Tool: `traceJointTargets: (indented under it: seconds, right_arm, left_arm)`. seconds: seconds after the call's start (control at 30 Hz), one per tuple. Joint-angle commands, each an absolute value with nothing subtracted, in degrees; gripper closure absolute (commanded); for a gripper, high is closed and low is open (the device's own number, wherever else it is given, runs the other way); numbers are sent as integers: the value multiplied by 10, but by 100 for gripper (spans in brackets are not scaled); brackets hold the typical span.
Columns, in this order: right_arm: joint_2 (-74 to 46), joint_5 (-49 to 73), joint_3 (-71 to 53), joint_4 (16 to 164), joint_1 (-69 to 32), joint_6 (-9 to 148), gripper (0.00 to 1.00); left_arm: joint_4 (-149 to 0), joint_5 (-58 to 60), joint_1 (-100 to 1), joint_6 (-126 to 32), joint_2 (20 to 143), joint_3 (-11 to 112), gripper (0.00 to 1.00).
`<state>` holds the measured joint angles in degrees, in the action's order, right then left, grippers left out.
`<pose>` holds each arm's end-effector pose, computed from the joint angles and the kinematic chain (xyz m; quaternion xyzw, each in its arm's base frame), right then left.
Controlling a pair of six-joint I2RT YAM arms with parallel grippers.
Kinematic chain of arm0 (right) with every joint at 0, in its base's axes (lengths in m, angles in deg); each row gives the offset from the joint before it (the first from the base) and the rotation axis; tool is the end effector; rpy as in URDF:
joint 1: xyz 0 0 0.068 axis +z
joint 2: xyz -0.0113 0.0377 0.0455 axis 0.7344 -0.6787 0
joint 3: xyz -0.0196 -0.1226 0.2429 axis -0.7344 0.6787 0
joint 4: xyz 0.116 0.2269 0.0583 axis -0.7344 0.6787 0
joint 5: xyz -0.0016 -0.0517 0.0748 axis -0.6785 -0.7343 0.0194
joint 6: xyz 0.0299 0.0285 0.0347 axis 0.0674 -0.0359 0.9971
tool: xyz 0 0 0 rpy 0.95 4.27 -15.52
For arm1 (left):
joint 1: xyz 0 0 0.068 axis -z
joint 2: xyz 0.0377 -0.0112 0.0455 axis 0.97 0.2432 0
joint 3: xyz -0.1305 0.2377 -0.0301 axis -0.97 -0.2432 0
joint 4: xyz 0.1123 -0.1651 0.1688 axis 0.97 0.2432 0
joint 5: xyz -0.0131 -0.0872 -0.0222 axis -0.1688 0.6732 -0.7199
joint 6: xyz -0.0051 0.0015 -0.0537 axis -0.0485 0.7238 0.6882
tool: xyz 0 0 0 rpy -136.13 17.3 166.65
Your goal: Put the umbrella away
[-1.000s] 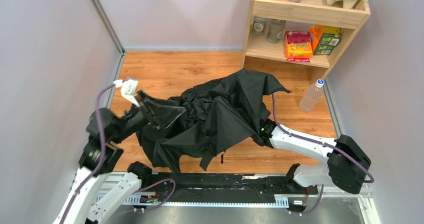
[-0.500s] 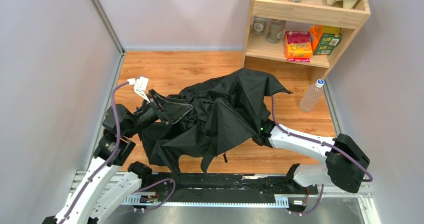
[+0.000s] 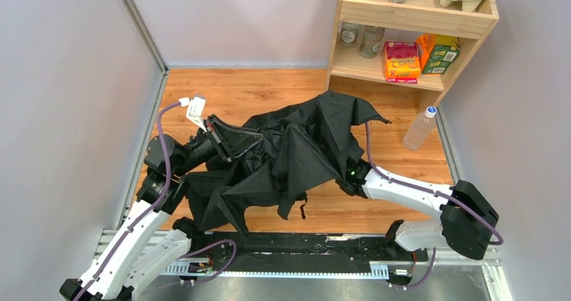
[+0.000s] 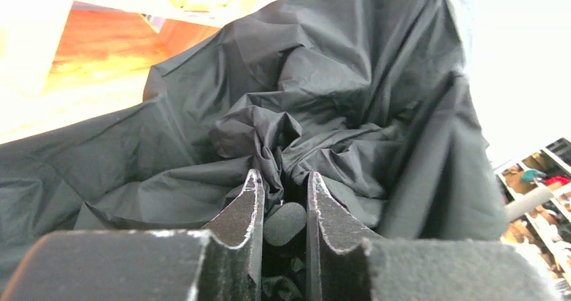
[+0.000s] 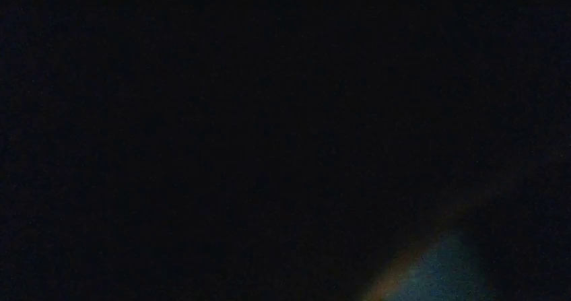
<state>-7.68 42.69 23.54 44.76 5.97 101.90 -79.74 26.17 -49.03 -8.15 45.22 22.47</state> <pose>0.1556 0.2451 0.3134 -0.3278 0.5523 0.6749 0.3633 0.1276 -0.0869 0.3850 0.0991 0.6295 -0.6091 0.4722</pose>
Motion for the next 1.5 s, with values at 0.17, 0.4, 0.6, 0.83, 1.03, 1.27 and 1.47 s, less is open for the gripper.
traceJointTargets:
  seconds: [0.17, 0.4, 0.6, 0.83, 1.03, 1.27, 1.47]
  right_arm:
    - [69, 262, 311, 647, 64, 952, 13]
    - [229, 102, 383, 890, 61, 948, 7]
    - [343, 113, 341, 1065, 84, 888, 14]
    - [358, 89, 356, 849, 195, 922, 12]
    - [203, -28, 307, 705, 261, 928, 10]
    - [116, -78, 230, 807, 300, 915, 62]
    - [186, 1, 187, 986, 295, 911, 100]
  left_arm:
    - [-701, 219, -486, -167, 425, 300, 100]
    - [-591, 147, -485, -279, 401, 348, 100]
    - [-558, 74, -486, -287, 369, 339, 100]
    - [-563, 21, -486, -237, 352, 318, 100]
    - [-596, 7, -485, -215, 347, 296, 100]
    - [-663, -20, -486, -240, 327, 262, 100]
    - [-717, -40, -485, -336, 305, 235, 100]
